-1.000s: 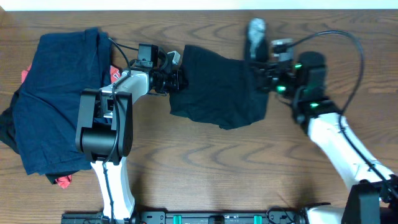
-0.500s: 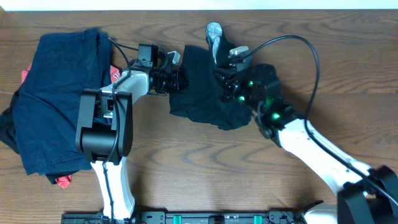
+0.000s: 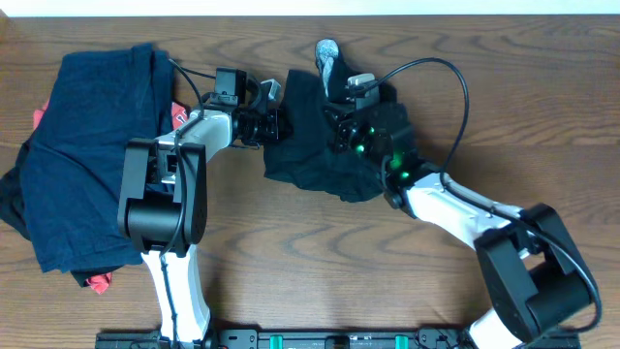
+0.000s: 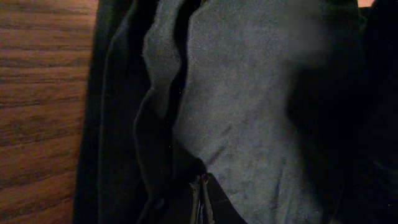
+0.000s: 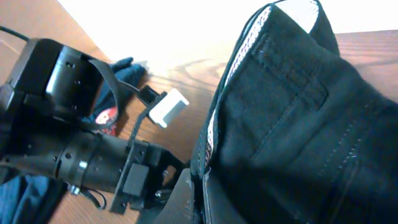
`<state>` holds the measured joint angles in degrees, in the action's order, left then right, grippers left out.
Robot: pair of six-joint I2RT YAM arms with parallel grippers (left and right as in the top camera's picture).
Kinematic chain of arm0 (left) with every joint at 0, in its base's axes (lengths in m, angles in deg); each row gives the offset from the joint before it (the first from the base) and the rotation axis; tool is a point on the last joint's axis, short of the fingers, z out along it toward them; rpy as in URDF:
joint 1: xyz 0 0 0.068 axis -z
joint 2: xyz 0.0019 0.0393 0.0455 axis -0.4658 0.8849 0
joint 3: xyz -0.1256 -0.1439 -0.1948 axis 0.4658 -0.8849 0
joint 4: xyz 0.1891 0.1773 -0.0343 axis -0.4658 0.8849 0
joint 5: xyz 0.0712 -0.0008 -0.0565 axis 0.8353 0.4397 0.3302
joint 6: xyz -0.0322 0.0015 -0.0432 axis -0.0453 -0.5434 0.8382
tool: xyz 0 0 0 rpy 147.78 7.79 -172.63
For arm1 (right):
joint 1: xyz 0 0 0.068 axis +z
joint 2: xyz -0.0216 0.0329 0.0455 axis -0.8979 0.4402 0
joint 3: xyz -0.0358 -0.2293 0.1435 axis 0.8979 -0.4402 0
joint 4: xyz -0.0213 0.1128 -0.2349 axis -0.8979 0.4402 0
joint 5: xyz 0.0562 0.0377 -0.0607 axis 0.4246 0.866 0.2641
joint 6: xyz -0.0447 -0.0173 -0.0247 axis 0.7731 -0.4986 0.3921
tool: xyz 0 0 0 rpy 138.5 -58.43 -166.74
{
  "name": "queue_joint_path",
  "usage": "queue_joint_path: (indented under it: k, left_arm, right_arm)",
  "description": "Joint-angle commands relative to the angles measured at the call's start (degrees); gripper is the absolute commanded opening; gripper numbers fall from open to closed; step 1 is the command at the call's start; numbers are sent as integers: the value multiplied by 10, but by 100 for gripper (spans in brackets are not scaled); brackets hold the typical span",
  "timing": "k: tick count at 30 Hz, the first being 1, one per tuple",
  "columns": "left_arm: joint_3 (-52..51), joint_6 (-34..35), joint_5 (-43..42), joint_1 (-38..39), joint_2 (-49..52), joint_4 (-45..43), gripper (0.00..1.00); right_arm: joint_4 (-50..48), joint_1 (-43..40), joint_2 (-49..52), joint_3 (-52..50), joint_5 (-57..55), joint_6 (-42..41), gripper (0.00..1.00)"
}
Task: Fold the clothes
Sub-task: 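Fold the shorts' right half leftward over the left half with the right gripper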
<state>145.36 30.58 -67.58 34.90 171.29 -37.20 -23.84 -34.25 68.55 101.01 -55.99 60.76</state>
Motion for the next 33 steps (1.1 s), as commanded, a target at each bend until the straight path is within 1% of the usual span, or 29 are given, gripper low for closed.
queue_joint_path:
  k: [1,7,8,9,10,11,12,13,14,15,16,17,24,28,29,30,33]
  left_arm:
    - [-6,1,62,-7,36,10,6]
    - [-6,1,62,-7,36,10,6]
    - [-6,1,62,-7,36,10,6]
    - [-6,1,62,-7,36,10,6]
    - [-6,1,62,-7,36,10,6]
    - [-6,1,62,-7,36,10,6]
    - [-6,1,62,-7,36,10,6]
    - [-6,0,62,-7,36,10,6]
    - [-6,0,62,-7,36,10,6]
    - [-6,0,62,-7,36,10,6]
    - [-6,0,62,-7,36,10,6]
    - [-6,0,62,-7,36,10,6]
    - [-6,1,62,-12,30,11,6]
    - [-5,0,62,-35,-14,26,6]
    - [-5,0,62,-41,-27,31,10]
    - [-5,-4,62,-49,-47,40,17]
    - [-5,-35,66,-67,-104,69,45]
  right_arm:
    - [-21,18,16,2,-6,-28,1]
    - [-43,40,18,2,-6,-28,1]
    - [-52,42,18,2,-6,-28,5]
    - [-60,42,18,2,-6,-28,20]
    - [-67,42,18,2,-6,-28,39]
    - [-74,42,17,2,-6,-29,56]
    - [-77,42,16,2,-6,-30,70]
    - [-81,42,15,2,-6,-30,79]
    - [-82,42,13,2,-6,-30,86]
    - [-82,40,10,2,-6,-30,90]
    - [-82,39,8,2,-6,-30,96]
    - [-81,36,3,2,-6,-30,99]
    - [-59,20,-29,2,-6,-27,99]
    - [-16,-1,-46,2,-6,-18,99]
    - [-10,-6,-48,2,-6,-19,99]
    - [-4,-12,-48,2,-6,-19,99]
    - [27,-33,-48,2,-6,-19,99]
